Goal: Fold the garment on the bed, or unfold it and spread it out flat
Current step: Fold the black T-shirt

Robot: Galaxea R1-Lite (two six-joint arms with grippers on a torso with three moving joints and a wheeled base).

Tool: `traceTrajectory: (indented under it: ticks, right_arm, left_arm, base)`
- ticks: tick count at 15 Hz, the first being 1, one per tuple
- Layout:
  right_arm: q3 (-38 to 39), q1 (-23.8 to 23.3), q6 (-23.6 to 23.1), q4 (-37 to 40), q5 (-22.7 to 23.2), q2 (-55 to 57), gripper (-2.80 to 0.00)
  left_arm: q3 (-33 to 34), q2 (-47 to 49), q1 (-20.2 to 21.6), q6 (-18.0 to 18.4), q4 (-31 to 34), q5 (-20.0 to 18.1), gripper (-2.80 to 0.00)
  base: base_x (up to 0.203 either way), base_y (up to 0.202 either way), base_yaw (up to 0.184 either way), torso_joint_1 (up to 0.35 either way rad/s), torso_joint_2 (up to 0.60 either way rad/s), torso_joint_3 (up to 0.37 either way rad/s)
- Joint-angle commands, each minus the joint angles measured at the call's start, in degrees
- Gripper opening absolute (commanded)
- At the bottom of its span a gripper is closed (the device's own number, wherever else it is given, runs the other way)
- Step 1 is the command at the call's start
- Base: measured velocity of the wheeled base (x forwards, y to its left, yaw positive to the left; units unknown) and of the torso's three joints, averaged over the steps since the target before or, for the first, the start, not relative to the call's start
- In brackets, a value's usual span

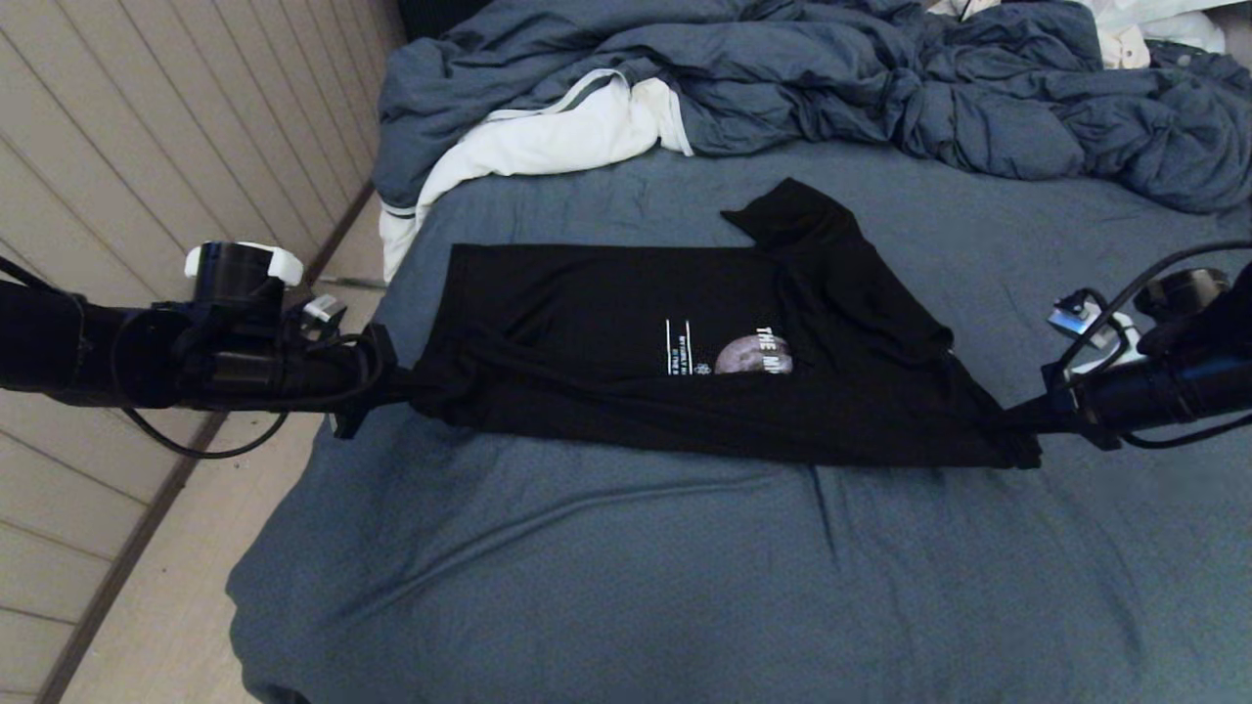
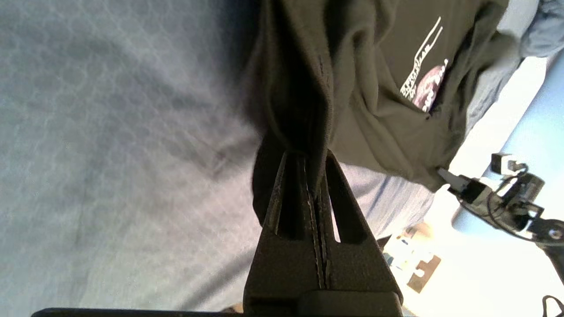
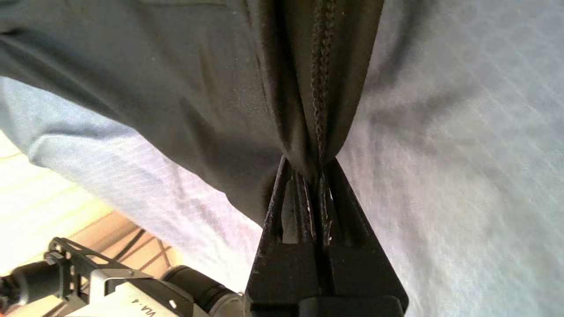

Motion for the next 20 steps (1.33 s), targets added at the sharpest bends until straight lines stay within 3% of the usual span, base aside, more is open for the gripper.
traceTrajectory:
  ticks: [1,10,15,20]
  right_arm:
    - [-0.5,-0.7,-0.1,1.1,0.4,-0.9,-2.80]
    - [-2.1,-2.7,-3.2,8.8,0.3,-1.8,-2.80]
    - [-1.8,-5.1,-7.1,13.9,-0.1,-2.4,-2.80]
    - [-1.0,-6.6,-7.7,15.8,-0.5,-3.9,-2.80]
  left_arm:
    - [0.0,-1.7,0.0,0.5,1.6,-0.2,-2.80]
    - [-0.1,-6.0,0.0,5.5,12.4,-0.4,-2.80]
    - [0.7,-8.0,-0.1,11.3,19.8,-0.6,-2.80]
    - [1.9,-10.6,-0.1,11.8,21.5,-2.9,-2.80]
  base:
    - [0.000,0.000,0.000,0.000,0.00,0.000]
    - [0.000,0.000,0.000,0.000,0.00,0.000]
    - [0.000,0.000,0.000,0.000,0.00,0.000]
    - [0.000,0.000,0.000,0.000,0.00,0.000]
